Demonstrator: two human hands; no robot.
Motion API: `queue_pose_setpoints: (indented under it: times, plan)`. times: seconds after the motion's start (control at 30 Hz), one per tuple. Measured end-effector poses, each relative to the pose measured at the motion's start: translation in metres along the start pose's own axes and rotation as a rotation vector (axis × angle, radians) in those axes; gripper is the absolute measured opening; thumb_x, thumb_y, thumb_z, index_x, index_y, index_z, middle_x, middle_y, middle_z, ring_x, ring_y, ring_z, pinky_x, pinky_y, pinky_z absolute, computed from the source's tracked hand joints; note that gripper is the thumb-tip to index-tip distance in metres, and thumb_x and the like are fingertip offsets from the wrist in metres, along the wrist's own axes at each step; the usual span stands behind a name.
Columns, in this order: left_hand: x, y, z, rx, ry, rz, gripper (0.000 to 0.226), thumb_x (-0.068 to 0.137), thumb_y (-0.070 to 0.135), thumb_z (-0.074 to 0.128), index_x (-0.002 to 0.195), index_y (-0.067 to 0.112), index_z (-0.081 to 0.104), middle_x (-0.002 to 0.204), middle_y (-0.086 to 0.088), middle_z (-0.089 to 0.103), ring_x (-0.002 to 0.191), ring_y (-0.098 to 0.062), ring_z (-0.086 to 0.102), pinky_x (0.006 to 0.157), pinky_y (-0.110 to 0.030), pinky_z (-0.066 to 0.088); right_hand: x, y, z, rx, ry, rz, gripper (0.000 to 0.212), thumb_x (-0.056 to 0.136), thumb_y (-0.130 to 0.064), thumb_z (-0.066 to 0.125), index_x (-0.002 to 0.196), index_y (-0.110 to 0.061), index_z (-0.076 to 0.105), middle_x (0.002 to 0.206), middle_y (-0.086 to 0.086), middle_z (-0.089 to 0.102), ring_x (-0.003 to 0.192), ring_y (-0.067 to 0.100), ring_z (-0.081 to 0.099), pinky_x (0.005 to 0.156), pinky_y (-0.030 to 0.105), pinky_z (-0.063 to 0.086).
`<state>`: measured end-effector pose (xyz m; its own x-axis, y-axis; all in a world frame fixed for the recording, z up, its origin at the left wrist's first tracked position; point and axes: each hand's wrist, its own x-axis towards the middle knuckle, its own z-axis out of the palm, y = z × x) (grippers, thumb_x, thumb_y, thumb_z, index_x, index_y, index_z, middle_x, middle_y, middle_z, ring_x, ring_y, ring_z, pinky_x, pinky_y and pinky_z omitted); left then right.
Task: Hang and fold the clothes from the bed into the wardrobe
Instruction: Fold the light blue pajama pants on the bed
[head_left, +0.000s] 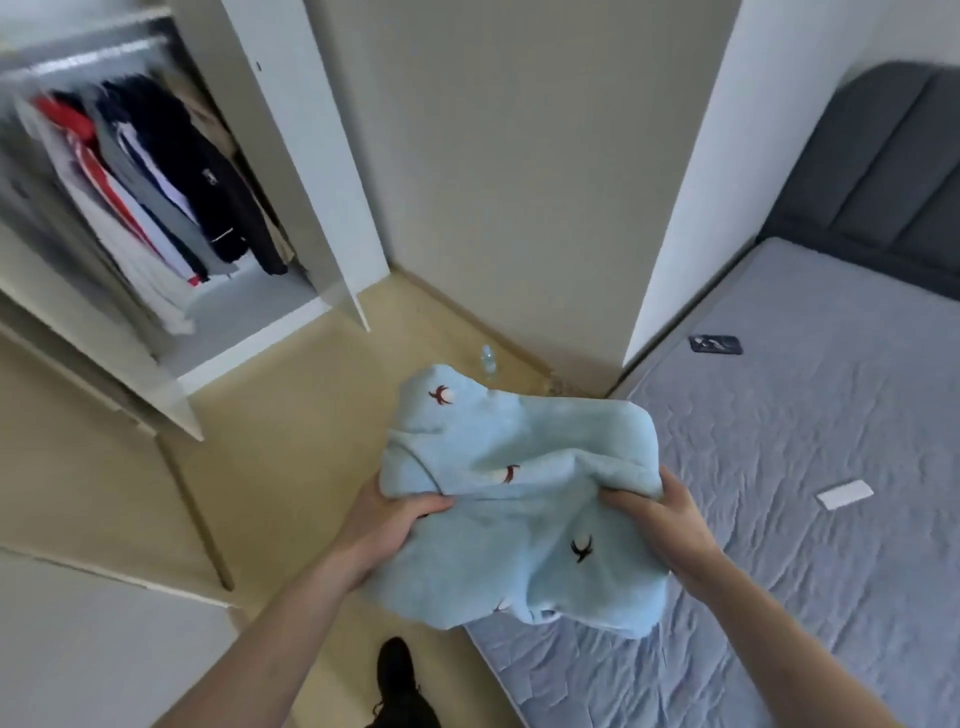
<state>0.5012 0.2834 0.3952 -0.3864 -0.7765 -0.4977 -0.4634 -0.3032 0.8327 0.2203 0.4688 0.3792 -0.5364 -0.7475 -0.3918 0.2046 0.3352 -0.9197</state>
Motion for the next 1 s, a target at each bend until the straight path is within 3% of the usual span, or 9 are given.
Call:
queue_pose_setpoints:
  times: [0.13, 0.37, 0.5, 0.57, 0.7, 0.9, 1.0]
  plan:
    - [0.011, 0.007, -0.078, -0.119, 0.128, 0.018, 0.056, 0.053, 0.044, 0.093, 0.104, 0.030, 0.075, 0.096, 0.011, 0.078, 0.082, -0.012, 0.076, 0.068, -0.033, 0.057, 0.042, -0.048, 0.077, -0.056, -0.127, -0.085, 0.043, 0.068, -0.039, 0.085, 0.109, -0.043, 0.071, 0.103, -0.009, 0.078, 0.091, 0.012, 0.077, 0.071, 0.034, 0.062]
    - [0.053, 0.019, -0.233, -0.217, 0.292, 0.075, 0.059, 0.054, 0.048, 0.092, 0.107, 0.032, 0.073, 0.097, 0.014, 0.078, 0.081, -0.010, 0.075, 0.073, -0.036, 0.058, 0.111, -0.117, 0.239, -0.123, -0.286, -0.179, 0.041, 0.071, -0.036, 0.085, 0.110, -0.035, 0.073, 0.106, -0.004, 0.079, 0.096, 0.017, 0.077, 0.071, 0.034, 0.063]
    - [0.078, 0.034, -0.316, -0.266, 0.357, 0.086, 0.061, 0.051, 0.046, 0.094, 0.107, 0.030, 0.073, 0.095, 0.011, 0.078, 0.081, -0.013, 0.076, 0.076, -0.040, 0.060, 0.134, -0.154, 0.327, -0.104, -0.348, -0.245, 0.035, 0.078, -0.034, 0.083, 0.110, -0.041, 0.071, 0.109, -0.007, 0.078, 0.098, 0.014, 0.076, 0.070, 0.027, 0.063]
    - [0.092, 0.046, -0.351, -0.289, 0.379, 0.096, 0.062, 0.050, 0.043, 0.095, 0.106, 0.028, 0.073, 0.094, 0.010, 0.079, 0.081, -0.015, 0.077, 0.078, -0.042, 0.061, 0.146, -0.173, 0.361, -0.101, -0.379, -0.272, 0.035, 0.081, -0.032, 0.081, 0.114, -0.039, 0.069, 0.112, -0.005, 0.077, 0.101, 0.016, 0.076, 0.073, 0.031, 0.064]
    - [0.118, 0.075, -0.404, -0.311, 0.426, 0.141, 0.061, 0.047, 0.041, 0.093, 0.102, 0.027, 0.073, 0.091, 0.011, 0.079, 0.076, -0.013, 0.076, 0.070, -0.036, 0.059, 0.176, -0.208, 0.414, -0.095, -0.396, -0.301, 0.037, 0.085, -0.024, 0.079, 0.120, -0.027, 0.068, 0.112, 0.000, 0.077, 0.102, 0.021, 0.075, 0.083, 0.044, 0.062]
    - [0.166, 0.124, -0.465, -0.324, 0.463, 0.181, 0.063, 0.043, 0.043, 0.091, 0.100, 0.026, 0.072, 0.087, 0.012, 0.078, 0.072, -0.012, 0.075, 0.065, -0.033, 0.057, 0.241, -0.260, 0.478, -0.072, -0.406, -0.332, 0.037, 0.080, -0.017, 0.081, 0.115, -0.018, 0.070, 0.105, 0.004, 0.079, 0.096, 0.023, 0.077, 0.069, 0.032, 0.062]
    - [0.199, 0.149, -0.495, -0.304, 0.486, 0.198, 0.063, 0.045, 0.043, 0.091, 0.103, 0.027, 0.072, 0.088, 0.012, 0.078, 0.076, -0.013, 0.076, 0.070, -0.034, 0.058, 0.286, -0.289, 0.514, -0.076, -0.450, -0.349, 0.034, 0.082, -0.014, 0.079, 0.114, -0.019, 0.070, 0.105, 0.005, 0.079, 0.097, 0.025, 0.077, 0.074, 0.039, 0.063]
